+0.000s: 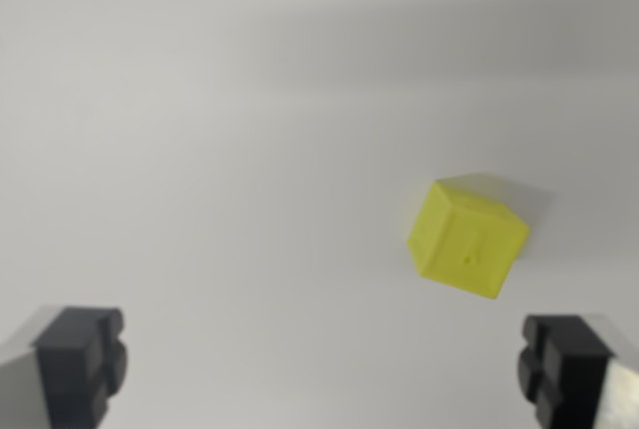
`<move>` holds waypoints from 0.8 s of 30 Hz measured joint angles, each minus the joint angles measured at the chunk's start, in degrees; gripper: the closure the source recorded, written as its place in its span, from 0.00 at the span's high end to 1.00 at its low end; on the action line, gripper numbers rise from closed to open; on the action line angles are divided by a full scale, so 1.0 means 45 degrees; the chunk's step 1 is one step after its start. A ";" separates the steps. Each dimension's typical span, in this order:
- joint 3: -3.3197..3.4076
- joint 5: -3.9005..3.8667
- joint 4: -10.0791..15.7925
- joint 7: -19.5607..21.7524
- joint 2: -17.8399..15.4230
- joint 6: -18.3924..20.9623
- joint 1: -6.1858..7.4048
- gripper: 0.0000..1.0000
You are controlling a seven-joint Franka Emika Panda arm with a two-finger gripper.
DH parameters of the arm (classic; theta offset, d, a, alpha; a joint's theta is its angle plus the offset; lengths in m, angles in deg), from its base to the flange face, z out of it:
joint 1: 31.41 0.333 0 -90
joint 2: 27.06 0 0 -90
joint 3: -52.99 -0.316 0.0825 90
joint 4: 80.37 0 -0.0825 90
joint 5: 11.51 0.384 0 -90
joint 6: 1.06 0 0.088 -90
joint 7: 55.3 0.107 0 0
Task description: Pick yellow cube
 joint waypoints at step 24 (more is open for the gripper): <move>0.0001 0.0072 0.1652 0.0350 0.0472 -0.2180 -0.0757 1.00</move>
